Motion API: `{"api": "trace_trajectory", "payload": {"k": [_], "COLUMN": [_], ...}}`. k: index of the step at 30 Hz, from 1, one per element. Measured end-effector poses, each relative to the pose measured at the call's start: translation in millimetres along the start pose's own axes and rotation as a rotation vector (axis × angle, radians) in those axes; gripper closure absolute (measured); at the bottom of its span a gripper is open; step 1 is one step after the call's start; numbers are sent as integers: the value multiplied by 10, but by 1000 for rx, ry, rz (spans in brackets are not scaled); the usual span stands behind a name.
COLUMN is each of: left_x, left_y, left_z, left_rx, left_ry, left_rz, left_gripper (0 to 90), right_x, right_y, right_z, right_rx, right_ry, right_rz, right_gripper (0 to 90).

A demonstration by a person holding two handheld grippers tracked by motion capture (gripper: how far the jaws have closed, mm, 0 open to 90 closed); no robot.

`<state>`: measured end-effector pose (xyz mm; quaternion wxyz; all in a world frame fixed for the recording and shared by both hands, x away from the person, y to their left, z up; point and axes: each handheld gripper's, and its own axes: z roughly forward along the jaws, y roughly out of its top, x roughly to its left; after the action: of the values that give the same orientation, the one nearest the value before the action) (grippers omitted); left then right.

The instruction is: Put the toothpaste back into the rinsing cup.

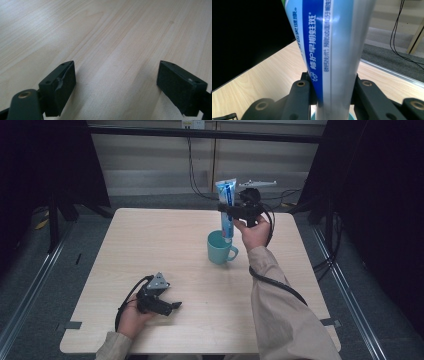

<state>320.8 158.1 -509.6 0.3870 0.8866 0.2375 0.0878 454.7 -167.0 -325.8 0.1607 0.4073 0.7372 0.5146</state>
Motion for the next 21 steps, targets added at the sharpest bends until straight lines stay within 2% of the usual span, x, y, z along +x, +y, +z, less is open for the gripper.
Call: {"api": "trace_trajectory", "payload": {"k": [21], "left_x": [1], "left_y": [-1], "left_z": [1], "left_rx": [-3], "left_ry": [-4], "left_rz": [-2], "left_gripper": [154], "right_x": [-51], "right_y": [-196], "right_z": [225], "right_rx": [8], "right_ry": [-2], "right_rz": [22], "right_gripper": [733]}}
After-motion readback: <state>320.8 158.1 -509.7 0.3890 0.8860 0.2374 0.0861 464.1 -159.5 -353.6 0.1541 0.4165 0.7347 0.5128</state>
